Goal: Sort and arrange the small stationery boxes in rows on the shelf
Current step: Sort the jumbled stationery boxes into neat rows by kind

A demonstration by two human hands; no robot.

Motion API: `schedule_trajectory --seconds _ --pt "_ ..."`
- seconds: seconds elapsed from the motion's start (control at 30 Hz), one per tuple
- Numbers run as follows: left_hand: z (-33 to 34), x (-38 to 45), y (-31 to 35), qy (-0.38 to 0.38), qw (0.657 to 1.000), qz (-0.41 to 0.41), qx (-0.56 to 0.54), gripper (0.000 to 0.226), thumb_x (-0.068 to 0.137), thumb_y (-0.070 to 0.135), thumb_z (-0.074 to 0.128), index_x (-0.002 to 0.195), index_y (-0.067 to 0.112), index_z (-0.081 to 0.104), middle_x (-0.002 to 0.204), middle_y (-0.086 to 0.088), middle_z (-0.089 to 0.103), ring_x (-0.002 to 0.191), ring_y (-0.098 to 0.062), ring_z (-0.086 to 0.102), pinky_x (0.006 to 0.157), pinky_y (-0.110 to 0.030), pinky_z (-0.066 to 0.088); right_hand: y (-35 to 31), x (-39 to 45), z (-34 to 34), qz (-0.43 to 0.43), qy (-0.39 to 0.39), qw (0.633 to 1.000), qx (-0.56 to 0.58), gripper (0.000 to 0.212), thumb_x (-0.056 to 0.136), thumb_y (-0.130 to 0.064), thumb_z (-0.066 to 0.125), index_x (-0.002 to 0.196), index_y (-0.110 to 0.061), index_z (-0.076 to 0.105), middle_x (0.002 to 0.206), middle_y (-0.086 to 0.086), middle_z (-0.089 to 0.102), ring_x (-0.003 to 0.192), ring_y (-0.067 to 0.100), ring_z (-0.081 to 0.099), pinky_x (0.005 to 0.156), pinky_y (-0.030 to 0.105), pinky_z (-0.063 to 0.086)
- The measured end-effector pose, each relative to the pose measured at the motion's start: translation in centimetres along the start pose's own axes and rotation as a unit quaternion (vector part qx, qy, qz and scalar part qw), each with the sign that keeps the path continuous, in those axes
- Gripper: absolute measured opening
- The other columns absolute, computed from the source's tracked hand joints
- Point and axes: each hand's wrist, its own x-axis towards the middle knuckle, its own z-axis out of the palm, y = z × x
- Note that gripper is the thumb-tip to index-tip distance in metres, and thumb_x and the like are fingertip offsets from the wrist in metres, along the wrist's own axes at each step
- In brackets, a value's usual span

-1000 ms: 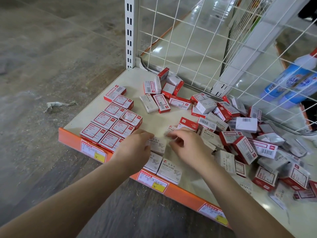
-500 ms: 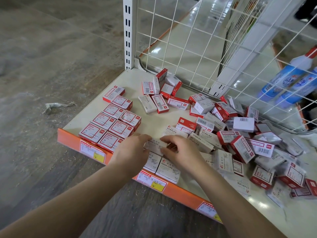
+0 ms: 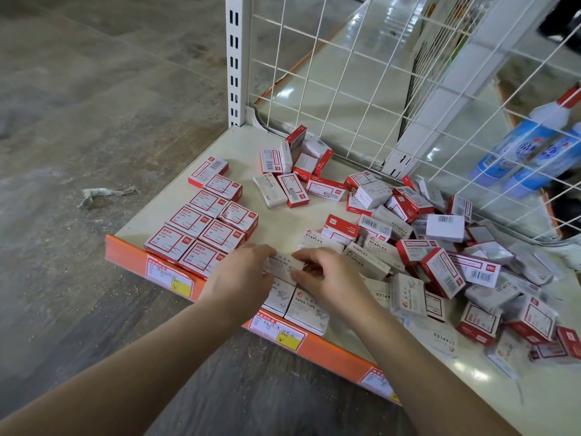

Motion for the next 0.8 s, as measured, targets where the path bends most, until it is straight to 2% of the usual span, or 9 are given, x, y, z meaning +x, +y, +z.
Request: schedule_trajectory --seconds 0.23,0.37,0.53,0.6,0.67,0.73,0.8 --pt "-0.2 0.0 -0.1 -0.009 1.0 0.0 -0.008 0.037 0.092 0.019 0.052 0.129 0.025 0.049 0.125 0.006 0.053 0.108 -0.014 0.055 0.076 -0.02 0.05 0.1 0.1 -0.1 0.001 -0.002 1.0 -0.005 0.036 0.088 -0.026 0.063 0.123 -0.02 0.059 0.108 -0.007 0.059 0.087 0.001 0.051 0.067 0.004 0.036" --pt "-0.4 -0.1 0.2 0.0 1.0 0.01 -0.002 0.036 0.093 0.019 0.051 0.129 0.024 0.05 0.126 0.006 0.05 0.11 -0.014 0.052 0.073 -0.018 0.046 0.3 0.0 -0.1 0.004 0.006 1.0 -0.007 0.036 0.089 -0.028 0.061 0.124 -0.02 0.057 0.102 -0.011 0.054 0.085 0.0 0.051 0.069 0.007 0.038" --pt "-0.7 -0.1 0.7 0.034 0.997 0.064 0.027 0.035 0.093 0.024 0.049 0.128 0.023 0.051 0.128 0.008 0.049 0.117 -0.012 0.045 0.084 -0.02 0.042 1.3 0.4 -2.0 -0.006 0.084 0.996 -0.038 0.027 0.089 -0.016 0.059 0.116 -0.017 0.062 0.102 -0.006 0.059 0.085 0.003 0.053 0.073 0.008 0.041" --pt "-0.6 -0.1 1.0 0.018 0.993 0.098 0.055 0.035 0.094 0.025 0.047 0.129 0.025 0.05 0.131 0.009 0.047 0.12 -0.011 0.041 0.093 -0.023 0.04 1.9 0.7 -3.0 0.003 0.139 0.988 -0.061 0.026 0.088 -0.011 0.061 0.113 -0.014 0.064 0.104 -0.001 0.061 0.084 0.007 0.053 0.072 0.01 0.041" --pt "-0.5 -0.1 1.3 -0.009 0.989 0.122 0.087 0.036 0.096 0.027 0.044 0.131 0.026 0.049 0.133 0.011 0.044 0.122 -0.011 0.038 0.097 -0.024 0.038 2.4 1.0 -3.9 0.015 0.18 0.979 -0.091 0.027 0.087 -0.011 0.061 0.114 -0.012 0.063 0.109 0.003 0.059 0.091 0.012 0.055 0.077 0.016 0.043" --pt "-0.3 0.0 1.5 -0.03 0.983 0.136 0.119 0.036 0.097 0.029 0.04 0.132 0.026 0.047 0.133 0.01 0.043 0.122 -0.012 0.038 0.099 -0.027 0.038 2.8 1.4 -4.6 0.029 0.186 0.974 -0.123 0.032 0.087 -0.015 0.061 0.119 -0.012 0.06 0.114 0.004 0.055 0.102 0.017 0.054 0.086 0.023 0.042" --pt "-0.3 0.1 1.7 -0.048 0.98 0.138 0.136 0.036 0.097 0.029 0.039 0.132 0.026 0.047 0.132 0.008 0.043 0.121 -0.014 0.039 0.1 -0.03 0.039 3.1 1.9 -5.0 0.046 0.168 0.973 -0.152 0.034 0.088 -0.019 0.061 0.122 -0.012 0.057 0.116 0.004 0.052 0.106 0.019 0.051 0.088 0.024 0.038"
